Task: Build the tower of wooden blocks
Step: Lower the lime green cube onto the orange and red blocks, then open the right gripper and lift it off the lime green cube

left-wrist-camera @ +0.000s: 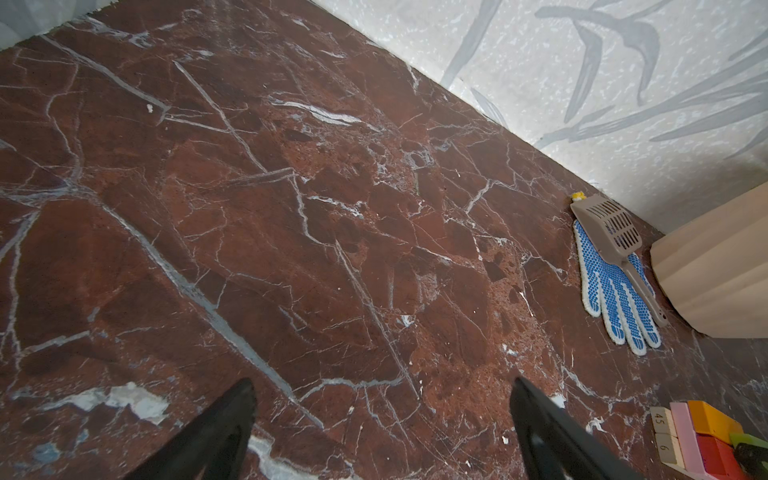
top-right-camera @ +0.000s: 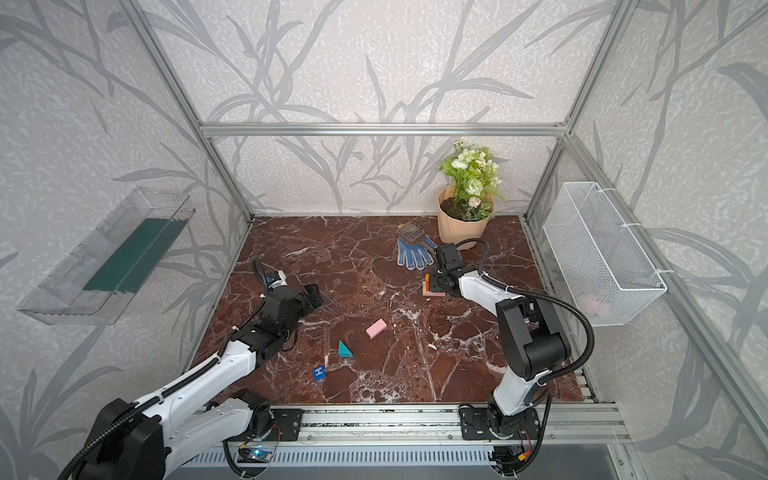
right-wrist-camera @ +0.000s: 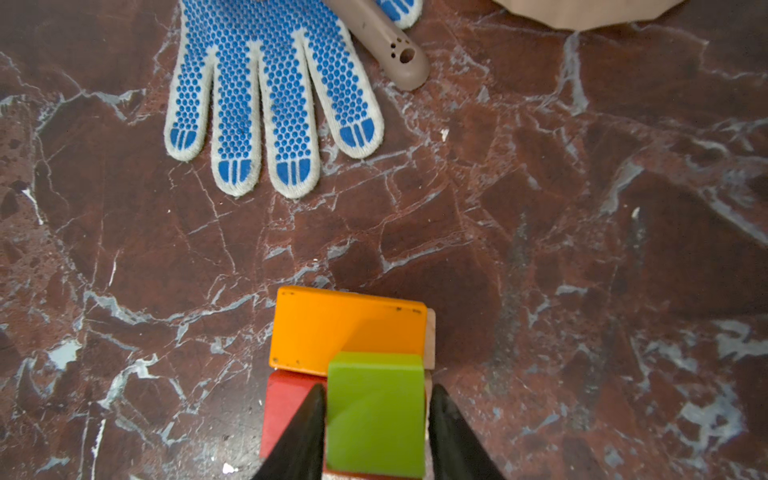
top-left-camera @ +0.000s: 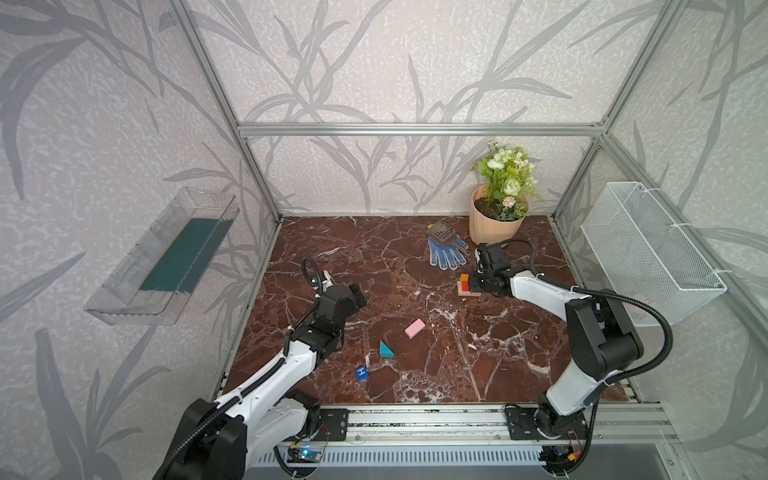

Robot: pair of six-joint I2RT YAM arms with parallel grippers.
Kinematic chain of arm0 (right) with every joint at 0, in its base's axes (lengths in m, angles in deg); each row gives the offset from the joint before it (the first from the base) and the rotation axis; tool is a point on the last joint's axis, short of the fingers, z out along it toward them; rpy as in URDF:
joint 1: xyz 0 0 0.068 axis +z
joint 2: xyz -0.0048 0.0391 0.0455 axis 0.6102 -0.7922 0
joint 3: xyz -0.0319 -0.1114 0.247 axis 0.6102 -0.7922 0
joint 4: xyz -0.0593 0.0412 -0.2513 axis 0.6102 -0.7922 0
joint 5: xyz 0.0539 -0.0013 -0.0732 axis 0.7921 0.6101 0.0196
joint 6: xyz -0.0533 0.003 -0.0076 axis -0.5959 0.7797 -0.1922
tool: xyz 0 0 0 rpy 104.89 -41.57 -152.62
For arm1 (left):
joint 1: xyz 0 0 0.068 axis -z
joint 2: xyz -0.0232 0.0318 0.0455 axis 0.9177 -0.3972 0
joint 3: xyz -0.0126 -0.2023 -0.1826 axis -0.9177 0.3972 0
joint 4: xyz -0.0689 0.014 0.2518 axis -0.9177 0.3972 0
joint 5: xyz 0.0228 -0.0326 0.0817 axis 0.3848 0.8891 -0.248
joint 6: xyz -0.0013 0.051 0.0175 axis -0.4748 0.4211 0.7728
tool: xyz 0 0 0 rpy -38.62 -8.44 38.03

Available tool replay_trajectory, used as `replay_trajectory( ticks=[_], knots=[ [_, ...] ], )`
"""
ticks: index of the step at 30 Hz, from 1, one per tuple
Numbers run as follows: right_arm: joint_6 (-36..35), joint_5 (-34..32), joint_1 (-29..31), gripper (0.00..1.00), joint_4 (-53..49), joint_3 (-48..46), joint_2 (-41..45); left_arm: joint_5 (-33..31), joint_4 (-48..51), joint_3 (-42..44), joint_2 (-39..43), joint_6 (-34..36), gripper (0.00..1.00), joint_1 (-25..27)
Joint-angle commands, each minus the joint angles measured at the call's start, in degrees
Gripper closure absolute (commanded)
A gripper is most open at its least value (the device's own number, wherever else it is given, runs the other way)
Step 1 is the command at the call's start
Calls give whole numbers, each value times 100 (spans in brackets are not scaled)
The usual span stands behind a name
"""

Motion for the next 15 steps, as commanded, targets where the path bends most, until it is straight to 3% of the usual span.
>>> replay_trajectory(
  ticks=[1,15],
  knots=[
    [-34,10,-17,58,51,-60,184,-55,42,-155,-32,-85,4,-28],
    [-51,54,-17,58,141,-139,253,-30,35,-175,-71,-87,4,-28]
  ],
)
